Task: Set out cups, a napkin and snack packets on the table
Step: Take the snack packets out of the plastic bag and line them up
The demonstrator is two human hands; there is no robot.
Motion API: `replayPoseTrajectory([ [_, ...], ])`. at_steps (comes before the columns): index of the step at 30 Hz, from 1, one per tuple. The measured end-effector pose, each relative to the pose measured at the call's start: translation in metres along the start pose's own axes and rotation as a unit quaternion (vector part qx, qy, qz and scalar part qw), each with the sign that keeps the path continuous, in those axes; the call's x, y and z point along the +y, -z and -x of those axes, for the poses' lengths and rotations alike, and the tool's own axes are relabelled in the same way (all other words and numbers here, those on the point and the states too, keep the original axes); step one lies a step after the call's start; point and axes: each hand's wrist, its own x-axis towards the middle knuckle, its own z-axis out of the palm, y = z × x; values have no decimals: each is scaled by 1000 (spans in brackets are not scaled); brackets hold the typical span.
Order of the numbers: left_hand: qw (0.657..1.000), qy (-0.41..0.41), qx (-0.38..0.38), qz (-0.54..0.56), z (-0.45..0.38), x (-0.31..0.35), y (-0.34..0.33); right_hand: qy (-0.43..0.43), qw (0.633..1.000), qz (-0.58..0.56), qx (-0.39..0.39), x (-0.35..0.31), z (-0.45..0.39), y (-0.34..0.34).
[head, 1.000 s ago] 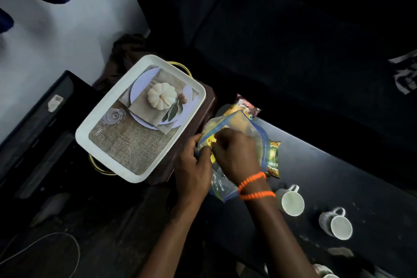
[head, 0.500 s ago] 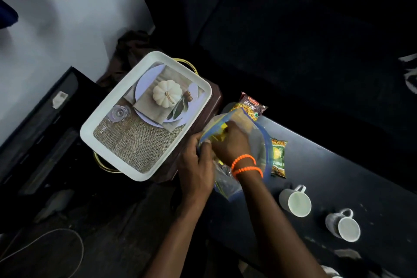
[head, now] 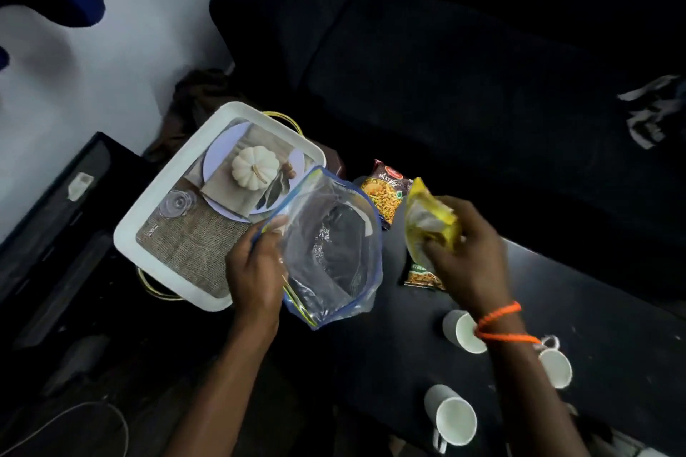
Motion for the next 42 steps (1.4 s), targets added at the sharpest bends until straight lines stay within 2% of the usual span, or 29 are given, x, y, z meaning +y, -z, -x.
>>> replayPoseTrajectory([
  [3,999,28,2,38,7,4,3,37,985,147,-82,34,-10,-40],
  [5,997,37,-4,66,13,7,1,35,972,188,-140,49,-1,-53],
  [7,996,45,-9,81,20,7,-2,16,982,154,-113,59,11,-55],
  [10,993,67,-32,90,31,1,-10,-50,995,-63,-58,67,35,-47],
  [12,986,102,-82,107,41,-1,-17,-107,950,-265,-129,69,49,-41],
  [15,959,175,-170,143,62,-5,-31,-166,810,-509,-238,70,69,-33],
  [17,965,156,-206,45,78,-15,-43,-155,747,-586,-273,71,79,-31],
  [18,964,129,-233,-17,87,-20,-49,-145,735,-602,-276,71,81,-29],
  [19,954,112,-271,-62,97,-25,-55,-137,742,-600,-266,70,81,-27],
  [20,939,127,-313,-69,105,-28,-59,-134,766,-579,-245,69,81,-22],
  [22,892,235,-385,4,112,-31,-66,-140,823,-523,-169,71,79,-8],
  [24,847,283,-438,103,111,-32,-68,-153,833,-523,-96,76,79,10],
  [25,846,266,-445,122,111,-31,-72,-149,834,-528,-63,80,79,21],
  [26,865,232,-429,120,113,-33,-77,-140,842,-520,-26,84,78,31],
  [28,927,120,-352,52,120,-38,-93,-122,869,-476,50,94,76,49],
  [29,948,72,-309,1,126,-42,-102,-115,876,-461,78,101,75,58],
  [30,956,45,-287,-48,133,-45,-111,-115,879,-454,96,107,76,66],
  [31,950,40,-297,-84,139,-46,-120,-117,879,-451,101,113,77,73],
  [32,934,54,-337,-103,145,-47,-131,-119,884,-442,96,120,78,79],
  [35,856,132,-493,-79,162,-58,-168,-136,912,-385,44,136,85,94],
  [37,824,129,-543,-99,173,-64,-191,-147,930,-334,39,148,89,106],
  [40,819,37,-547,-168,189,-73,-221,-160,939,-294,77,167,99,129],
  [42,829,-6,-528,-187,202,-78,-239,-190,917,-316,154,182,113,144],
])
